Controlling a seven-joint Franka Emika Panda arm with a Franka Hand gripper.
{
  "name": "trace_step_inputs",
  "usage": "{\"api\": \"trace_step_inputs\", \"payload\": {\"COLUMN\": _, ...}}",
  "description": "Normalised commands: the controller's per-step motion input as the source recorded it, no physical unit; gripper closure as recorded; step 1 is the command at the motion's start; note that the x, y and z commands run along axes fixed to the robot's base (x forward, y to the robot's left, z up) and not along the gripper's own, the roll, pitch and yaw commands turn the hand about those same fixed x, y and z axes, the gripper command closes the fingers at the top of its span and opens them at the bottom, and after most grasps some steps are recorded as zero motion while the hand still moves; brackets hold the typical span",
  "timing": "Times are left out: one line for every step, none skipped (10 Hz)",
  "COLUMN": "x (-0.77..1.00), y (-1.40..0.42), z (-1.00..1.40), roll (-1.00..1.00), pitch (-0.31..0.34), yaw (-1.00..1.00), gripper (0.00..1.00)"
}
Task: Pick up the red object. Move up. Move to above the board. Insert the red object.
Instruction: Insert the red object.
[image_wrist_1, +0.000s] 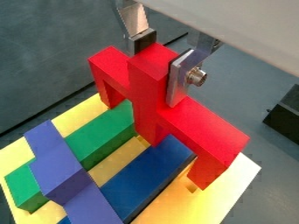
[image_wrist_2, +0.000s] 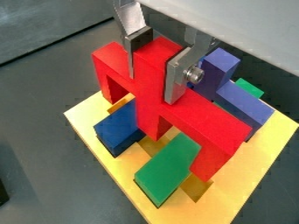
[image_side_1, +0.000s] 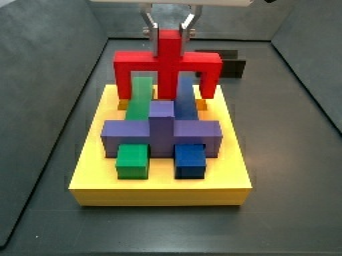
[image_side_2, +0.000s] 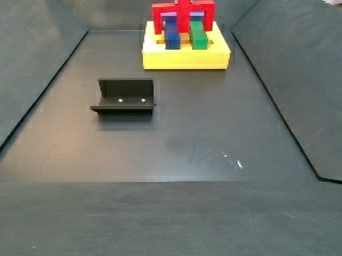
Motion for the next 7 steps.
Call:
{"api": "trace_step_inputs", "payload": {"x": -0.04, "y": 0.00, "z": 0.00, "roll": -0.02, "pitch": 0.000, "yaw": 0.04, "gripper": 1.00}}
{"api": "trace_step_inputs", "payload": {"x": -0.17, "y": 0.00, "z": 0.00, "roll": -0.03, "pitch": -0.019, "yaw": 0.00, "gripper": 1.00}}
{"api": "trace_step_inputs", "payload": {"x": -0.16, "y": 0.00, "z": 0.00, "roll": -0.06, "pitch": -0.043, "yaw": 0.00, "gripper": 1.00}}
{"api": "trace_step_inputs", "payload": {"x": -0.11, "y": 0.00, "z": 0.04, "roll": -0.06, "pitch": -0.030, "yaw": 0.00, "gripper": 1.00}}
{"api": "trace_step_inputs", "payload": {"x": -0.07, "y": 0.00, "z": 0.02, "roll": -0.06, "pitch": -0.029, "yaw": 0.00, "gripper": 1.00}}
{"api": "trace_step_inputs", "payload": {"x": 0.00, "y": 0.00, "z": -0.01, "roll": -0.02, "pitch": -0.031, "yaw": 0.00, "gripper": 1.00}}
{"api": "trace_step_inputs", "payload": {"x": 0.09, "y": 0.00, "z": -0.17, "roll": 0.00, "pitch": -0.007, "yaw": 0.00, "gripper": 1.00}}
